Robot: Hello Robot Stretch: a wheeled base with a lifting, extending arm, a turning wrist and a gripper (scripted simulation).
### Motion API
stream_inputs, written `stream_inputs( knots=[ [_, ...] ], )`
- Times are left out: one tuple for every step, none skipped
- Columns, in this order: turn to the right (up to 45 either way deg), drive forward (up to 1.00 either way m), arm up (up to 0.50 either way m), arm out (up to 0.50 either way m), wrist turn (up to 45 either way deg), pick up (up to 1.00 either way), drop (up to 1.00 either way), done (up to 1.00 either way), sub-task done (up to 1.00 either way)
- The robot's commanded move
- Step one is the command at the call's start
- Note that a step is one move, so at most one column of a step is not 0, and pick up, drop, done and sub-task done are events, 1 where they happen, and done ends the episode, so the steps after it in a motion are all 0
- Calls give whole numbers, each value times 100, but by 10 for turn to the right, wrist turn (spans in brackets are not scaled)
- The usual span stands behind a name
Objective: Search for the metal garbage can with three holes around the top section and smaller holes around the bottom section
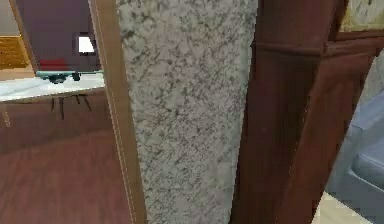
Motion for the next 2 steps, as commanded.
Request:
stream_inputs(
  knots=[
    [450,0,0,0,0,0,0,0,0],
    [450,0,0,0,0,0,0,0,0]
  ],
)
